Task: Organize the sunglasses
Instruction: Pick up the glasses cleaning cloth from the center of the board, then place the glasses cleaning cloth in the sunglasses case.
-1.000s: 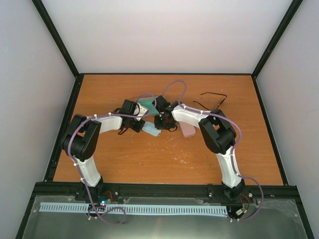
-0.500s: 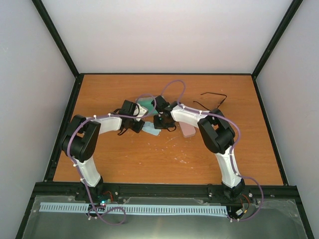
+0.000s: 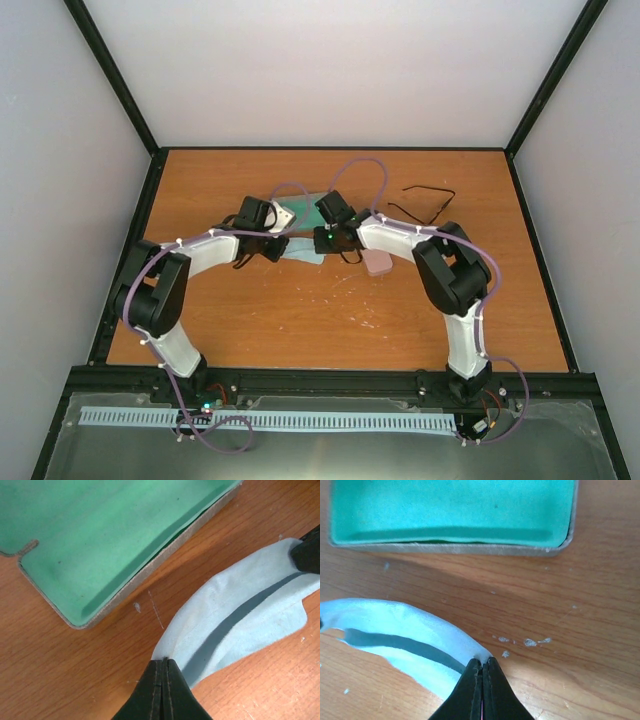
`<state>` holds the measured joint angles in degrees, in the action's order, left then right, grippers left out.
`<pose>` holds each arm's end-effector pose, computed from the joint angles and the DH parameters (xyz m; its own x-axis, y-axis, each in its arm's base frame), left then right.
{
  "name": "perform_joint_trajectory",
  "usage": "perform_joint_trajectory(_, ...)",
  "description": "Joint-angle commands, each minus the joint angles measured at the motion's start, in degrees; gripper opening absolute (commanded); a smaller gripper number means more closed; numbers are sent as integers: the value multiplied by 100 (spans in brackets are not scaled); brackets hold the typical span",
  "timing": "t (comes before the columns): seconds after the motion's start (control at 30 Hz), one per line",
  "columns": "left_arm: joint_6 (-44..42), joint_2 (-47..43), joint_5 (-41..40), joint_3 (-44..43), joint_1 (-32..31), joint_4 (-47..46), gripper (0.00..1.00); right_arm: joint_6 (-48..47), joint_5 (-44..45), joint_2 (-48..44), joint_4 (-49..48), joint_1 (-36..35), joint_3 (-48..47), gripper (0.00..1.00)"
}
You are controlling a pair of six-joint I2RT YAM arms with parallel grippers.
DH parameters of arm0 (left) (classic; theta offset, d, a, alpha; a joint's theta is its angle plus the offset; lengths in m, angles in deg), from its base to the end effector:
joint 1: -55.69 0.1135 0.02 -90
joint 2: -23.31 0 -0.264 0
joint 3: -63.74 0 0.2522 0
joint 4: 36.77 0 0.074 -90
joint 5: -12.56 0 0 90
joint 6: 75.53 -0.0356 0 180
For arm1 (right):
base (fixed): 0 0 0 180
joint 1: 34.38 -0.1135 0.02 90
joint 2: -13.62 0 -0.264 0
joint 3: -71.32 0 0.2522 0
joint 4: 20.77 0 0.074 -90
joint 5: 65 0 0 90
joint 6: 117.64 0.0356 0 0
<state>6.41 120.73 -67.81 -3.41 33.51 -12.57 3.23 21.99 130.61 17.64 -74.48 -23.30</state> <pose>0.3082 -0.1321 0.1594 -0.6813 0.4271 -0.5945 0.5633 0.8245 -0.0533 0.3250 0.2762 0.1572 -0.9131 -0.0991 -0.3955 -0.2264 0.9299 0.2898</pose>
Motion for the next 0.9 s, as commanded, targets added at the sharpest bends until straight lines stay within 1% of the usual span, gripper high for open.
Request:
perform_joint_trajectory(0.0, -66, -229, 58, -191, 28, -76, 1, -168, 151, -588, -801, 33, 345, 3)
perform_joint_trajectory(0.13, -48, -272, 78, -268, 28, -77, 1, -327, 222, -902, -1191, 59, 627, 3)
perform_joint_trajectory(0.17, -41, -279, 56, -287, 27, -245, 0, -364, 237, -961, -1229, 63, 674, 3)
perform_joint_trajectory(0.23, -38, -300, 59, -310, 29, -285, 0, -340, 271, -1002, -1249, 75, 760, 3)
perform_joint_trajectory(0.5, -79, -61, 1, -475, 29, -366, 0, -279, 353, -790, -1094, 171, 698, 3)
perform_joint_trajectory(0.7, -108, 340, 46, -752, 63, -432, 0, -253, 545, -732, -1166, 291, 668, 3)
perform_joint_trajectory(0.87, -171, 674, 69, -1033, 85, -456, 0, -304, 494, -511, -1179, 399, 424, 3)
